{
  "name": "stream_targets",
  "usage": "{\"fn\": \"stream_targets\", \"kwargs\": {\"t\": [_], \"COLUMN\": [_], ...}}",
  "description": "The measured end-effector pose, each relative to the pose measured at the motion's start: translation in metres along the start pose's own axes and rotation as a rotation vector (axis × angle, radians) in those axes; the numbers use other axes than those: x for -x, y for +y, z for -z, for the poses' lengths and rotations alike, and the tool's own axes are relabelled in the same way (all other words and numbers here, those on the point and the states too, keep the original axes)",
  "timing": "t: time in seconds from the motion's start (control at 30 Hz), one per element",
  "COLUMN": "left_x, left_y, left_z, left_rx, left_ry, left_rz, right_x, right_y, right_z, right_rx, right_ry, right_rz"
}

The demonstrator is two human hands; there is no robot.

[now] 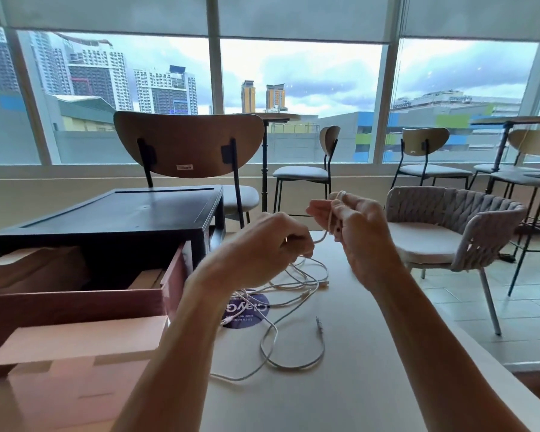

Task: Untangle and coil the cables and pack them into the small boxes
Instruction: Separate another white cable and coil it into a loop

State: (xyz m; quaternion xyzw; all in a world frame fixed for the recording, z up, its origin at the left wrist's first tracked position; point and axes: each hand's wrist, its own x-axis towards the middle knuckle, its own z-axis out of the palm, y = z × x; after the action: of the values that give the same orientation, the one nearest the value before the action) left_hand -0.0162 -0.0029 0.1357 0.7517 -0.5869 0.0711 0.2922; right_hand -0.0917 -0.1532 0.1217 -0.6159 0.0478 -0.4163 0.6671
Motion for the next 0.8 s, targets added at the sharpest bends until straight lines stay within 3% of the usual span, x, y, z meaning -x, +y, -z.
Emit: {"fn": "stream_targets", "kwargs": {"t": [0.2,0.37,0.5,0.8], "left_x": [0.002,-0.002,-0.007,-0.009], "left_y": [-0.007,-0.028,-0.031,-0.036], "left_z": [0.009,0.006,-0.003,-0.02], "left_rx": [0.115,0.202,0.243,0.206], "left_ry": [0.06,0.347,0.527,0.62], "left_rz": [-0.036,0.035,0.099,0.127], "right_x": [0.001,0.001,0.006,0.005], "right_y": [0.004,-0.002,-0.011,-0.01], "right_z": [0.004,0.016,0.019,0.021], "right_rx": [0.463,0.288,0.197,-0.071], "right_ry": [-0.278,-0.493,-0.624,-0.674], "right_rz": [-0.078,-0.244,-0.258,-0.236]}}
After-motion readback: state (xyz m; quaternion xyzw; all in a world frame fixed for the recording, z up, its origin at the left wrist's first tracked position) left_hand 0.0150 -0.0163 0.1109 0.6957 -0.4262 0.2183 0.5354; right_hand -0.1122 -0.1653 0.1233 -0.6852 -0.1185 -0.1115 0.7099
